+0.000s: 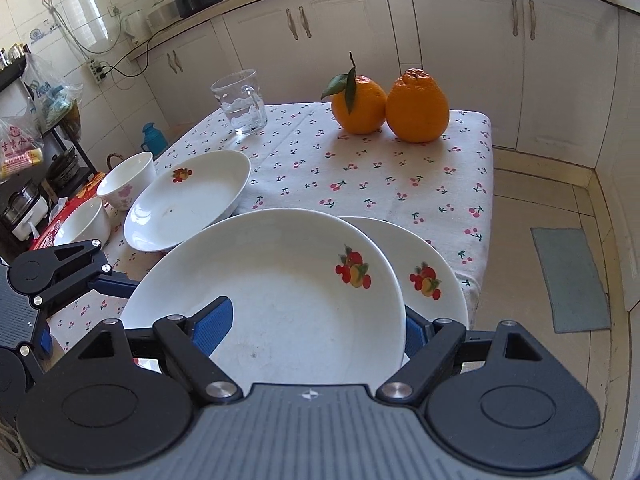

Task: Organize plates and bowls
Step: 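Lift the large plate with the right gripper toward the other fruit-decal plate, then lower the held plate onto the other plate and open the right gripper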

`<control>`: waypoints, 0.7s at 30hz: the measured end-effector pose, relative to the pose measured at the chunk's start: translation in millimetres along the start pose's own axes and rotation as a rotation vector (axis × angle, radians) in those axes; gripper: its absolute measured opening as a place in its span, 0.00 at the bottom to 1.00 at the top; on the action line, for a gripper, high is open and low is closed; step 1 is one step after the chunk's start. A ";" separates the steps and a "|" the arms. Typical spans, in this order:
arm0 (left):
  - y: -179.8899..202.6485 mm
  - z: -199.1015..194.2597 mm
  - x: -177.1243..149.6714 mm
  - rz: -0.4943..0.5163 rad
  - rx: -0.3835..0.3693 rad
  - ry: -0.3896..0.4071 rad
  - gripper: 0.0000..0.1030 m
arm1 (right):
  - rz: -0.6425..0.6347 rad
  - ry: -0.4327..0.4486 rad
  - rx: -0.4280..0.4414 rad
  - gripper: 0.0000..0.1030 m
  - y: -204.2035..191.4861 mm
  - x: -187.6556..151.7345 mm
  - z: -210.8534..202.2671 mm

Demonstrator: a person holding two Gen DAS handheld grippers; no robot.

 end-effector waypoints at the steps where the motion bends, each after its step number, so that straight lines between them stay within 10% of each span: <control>1: -0.1 1.7 0.6 0.001 -0.002 -0.001 0.93 | 0.002 -0.001 -0.002 0.86 1.3 -0.3 0.6; 21: -3.6 10.6 3.1 -0.010 -0.015 -0.011 0.93 | 0.035 -0.014 -0.022 0.86 10.9 -14.7 -4.2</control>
Point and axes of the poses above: each gripper's, at about its wrist camera, not at the fingertips, and z roughly the way its jaws point, y to its right, x to its top, the point moved 9 cm from there along z, roughly the way its jaws point, and after that the axes turned 13 degrees about -z, right-handed, at the moved point
